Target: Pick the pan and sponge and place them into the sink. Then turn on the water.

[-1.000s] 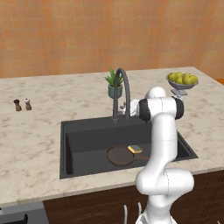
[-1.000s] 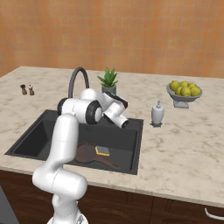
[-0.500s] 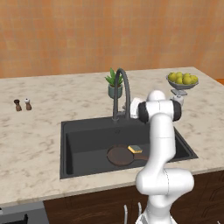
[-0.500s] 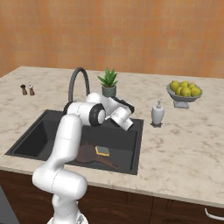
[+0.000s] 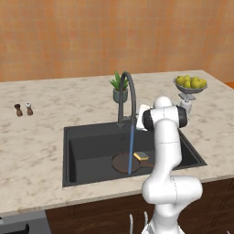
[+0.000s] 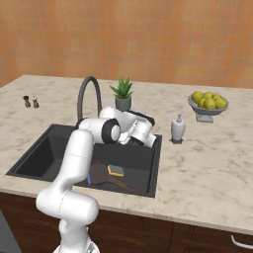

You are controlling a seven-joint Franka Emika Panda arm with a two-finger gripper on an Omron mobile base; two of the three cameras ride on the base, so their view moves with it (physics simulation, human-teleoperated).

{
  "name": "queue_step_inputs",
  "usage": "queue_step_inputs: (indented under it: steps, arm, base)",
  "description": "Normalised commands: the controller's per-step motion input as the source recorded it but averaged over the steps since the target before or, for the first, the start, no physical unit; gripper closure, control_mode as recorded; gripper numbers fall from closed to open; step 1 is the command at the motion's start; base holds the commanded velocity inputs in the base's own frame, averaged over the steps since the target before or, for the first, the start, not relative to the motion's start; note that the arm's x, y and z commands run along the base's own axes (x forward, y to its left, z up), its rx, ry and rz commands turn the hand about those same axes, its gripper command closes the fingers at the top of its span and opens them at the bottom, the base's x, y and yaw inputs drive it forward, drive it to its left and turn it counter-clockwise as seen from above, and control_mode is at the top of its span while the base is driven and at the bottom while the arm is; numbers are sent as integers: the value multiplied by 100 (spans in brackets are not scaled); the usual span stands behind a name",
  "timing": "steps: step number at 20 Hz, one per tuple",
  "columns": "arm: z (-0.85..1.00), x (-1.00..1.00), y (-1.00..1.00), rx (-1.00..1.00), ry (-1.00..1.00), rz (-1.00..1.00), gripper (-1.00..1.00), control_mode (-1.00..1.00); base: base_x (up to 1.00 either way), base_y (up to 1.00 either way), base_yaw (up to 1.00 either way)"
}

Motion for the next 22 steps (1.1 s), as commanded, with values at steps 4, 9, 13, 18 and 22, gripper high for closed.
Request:
queue_step_inputs:
  steps: [4,9,13,18,22]
  arm:
    - [-24,-7,-61,-28,0,-12,100,-100]
    - [-18,-89,-63,-36,-19,-11,100,-100]
    - [-62,-100,-3,-73,-64,0,100,-100]
    - [-55,-100,5,-82,-72,0,100,-100]
    - [-27,-100,35,-81,-71,0,100,-100]
  base:
    - [0,0,0]
    - [0,0,0]
    - [0,0,0]
    - [0,0,0]
    - [0,0,0]
